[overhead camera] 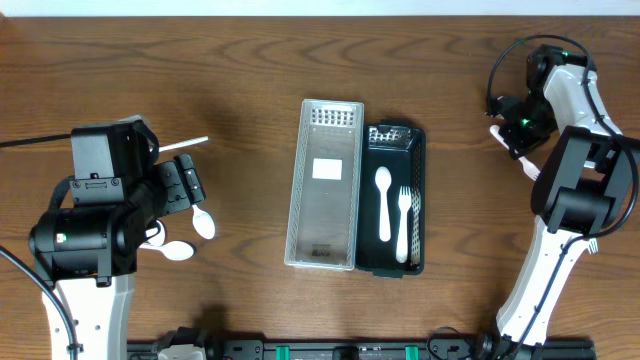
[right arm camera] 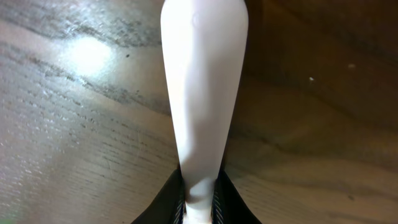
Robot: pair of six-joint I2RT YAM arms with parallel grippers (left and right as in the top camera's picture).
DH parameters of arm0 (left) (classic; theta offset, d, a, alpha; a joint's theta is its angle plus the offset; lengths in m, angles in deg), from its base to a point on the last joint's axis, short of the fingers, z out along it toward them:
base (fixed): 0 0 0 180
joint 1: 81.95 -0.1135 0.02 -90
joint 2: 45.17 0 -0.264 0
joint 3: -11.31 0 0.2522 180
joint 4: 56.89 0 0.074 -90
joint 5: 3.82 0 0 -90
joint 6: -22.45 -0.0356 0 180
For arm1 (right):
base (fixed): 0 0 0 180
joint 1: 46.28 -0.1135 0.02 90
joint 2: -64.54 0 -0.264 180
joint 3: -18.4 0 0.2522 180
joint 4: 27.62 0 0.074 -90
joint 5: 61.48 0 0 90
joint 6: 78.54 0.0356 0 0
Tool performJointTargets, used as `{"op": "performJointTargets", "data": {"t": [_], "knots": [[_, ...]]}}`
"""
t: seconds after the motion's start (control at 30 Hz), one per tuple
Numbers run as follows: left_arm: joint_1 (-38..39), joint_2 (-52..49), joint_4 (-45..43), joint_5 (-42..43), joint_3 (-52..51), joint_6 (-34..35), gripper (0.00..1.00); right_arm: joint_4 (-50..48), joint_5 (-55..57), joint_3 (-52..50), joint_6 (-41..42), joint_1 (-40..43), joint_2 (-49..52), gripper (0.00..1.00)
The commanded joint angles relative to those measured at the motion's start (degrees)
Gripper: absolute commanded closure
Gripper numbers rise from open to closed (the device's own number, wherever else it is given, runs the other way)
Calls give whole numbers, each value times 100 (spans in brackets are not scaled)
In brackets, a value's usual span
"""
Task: Pack container
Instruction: 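Carry the spoon into the black basket and open the right gripper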
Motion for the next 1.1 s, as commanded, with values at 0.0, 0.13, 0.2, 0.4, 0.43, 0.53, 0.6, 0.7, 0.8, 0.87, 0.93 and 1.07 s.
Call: {"op": "performJointTargets", "data": {"t": [0.0, 0.13, 0.2, 0.4, 0.43, 0.53, 0.6, 0.7, 0.8, 0.87, 0.93, 1.07], "knots": [[-24, 0, 4, -72, 52, -37, 14, -79, -175, 7, 706, -105, 136, 99], [-24, 0, 4, -70, 52, -39, 14, 26, -175, 363, 1497, -286, -181, 99], [-24, 0, 4, -70, 52, -39, 14, 116, -177, 595, 1926, -393, -420, 99], [-24, 0, 4, -70, 52, -37, 14, 339, -654, 1097, 3259, -866, -1495, 99], [-24, 0, 4, -70, 52, -37, 14, 350, -645, 1104, 3467, -966, -1683, 99], [-24, 0, 4, -70, 52, -37, 14, 503, -649, 1104, 4419, -1373, -2197, 99], [-24, 0, 4, -70, 52, -37, 14, 678, -649, 1104, 5069, -1685, -2433, 99], [-24, 0, 7, -70, 52, -37, 14, 953, -647, 1104, 5851, -2186, -2599, 99], [-24, 0, 9, -70, 52, -37, 14, 1169, -616, 1067, 6579, -2640, -2594, 99], [-24, 0, 9, -70, 52, -35, 14, 1167, -487, 876, 7001, -2896, -2586, 99], [-24, 0, 11, -70, 52, -35, 13, 1091, -404, 579, 7353, -3080, -2586, 99], [-24, 0, 9, -70, 52, -35, 13, 621, -415, -247, 7626, -3362, -2586, 99]]}}
